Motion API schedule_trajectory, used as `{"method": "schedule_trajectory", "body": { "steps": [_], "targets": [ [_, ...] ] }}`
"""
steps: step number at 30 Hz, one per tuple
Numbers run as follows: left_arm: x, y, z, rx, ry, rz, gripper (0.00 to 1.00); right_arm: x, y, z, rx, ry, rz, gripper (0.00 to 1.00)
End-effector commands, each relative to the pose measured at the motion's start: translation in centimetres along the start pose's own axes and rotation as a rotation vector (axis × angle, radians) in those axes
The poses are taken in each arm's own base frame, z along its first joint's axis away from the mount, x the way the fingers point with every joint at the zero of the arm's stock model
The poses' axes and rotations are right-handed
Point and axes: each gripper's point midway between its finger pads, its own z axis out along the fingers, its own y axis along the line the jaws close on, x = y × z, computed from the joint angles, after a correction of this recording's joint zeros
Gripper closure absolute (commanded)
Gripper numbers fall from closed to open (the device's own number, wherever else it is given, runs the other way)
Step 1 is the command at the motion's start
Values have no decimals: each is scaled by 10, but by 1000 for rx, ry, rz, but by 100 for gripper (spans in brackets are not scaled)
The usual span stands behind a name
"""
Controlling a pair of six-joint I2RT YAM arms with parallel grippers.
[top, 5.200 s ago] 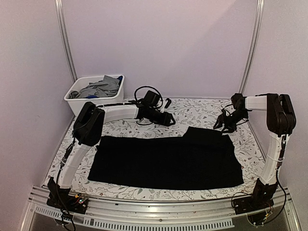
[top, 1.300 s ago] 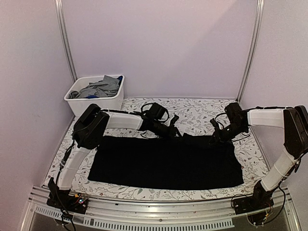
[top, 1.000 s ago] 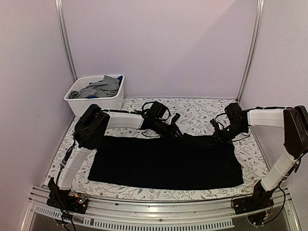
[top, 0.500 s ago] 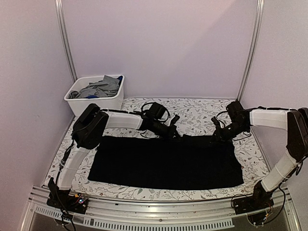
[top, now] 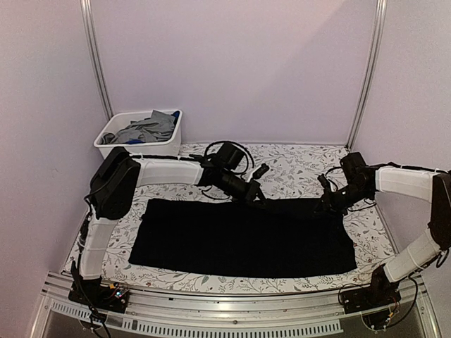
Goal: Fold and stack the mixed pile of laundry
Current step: Adjust the rectangle-folded T-shirt at the center of the board.
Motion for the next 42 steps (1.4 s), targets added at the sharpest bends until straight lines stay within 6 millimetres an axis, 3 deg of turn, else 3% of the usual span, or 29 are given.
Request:
{"method": "schedule_trajectory", "body": {
  "steps": [1,9,19,30,35,42],
  "targets": [
    [33,-22,4,18,89,34,100,7,1,-11,3,-22,13,100],
    [68,-35,2,18,158,36,100,30,0,-16,3,30,89,100],
    [76,-40,8,23,187,52,100,74,-8,-22,30,66,214,100],
    [80,-53,9,72,261,118,100,82,-20,-27,113,63,296,100],
    [93,-50,16,58,306,134,100,81,-26,-27,149,77,301,98],
    [106,-42,23,30,351,138,100,95,-33,-27,184,118,321,99]
  ]
}}
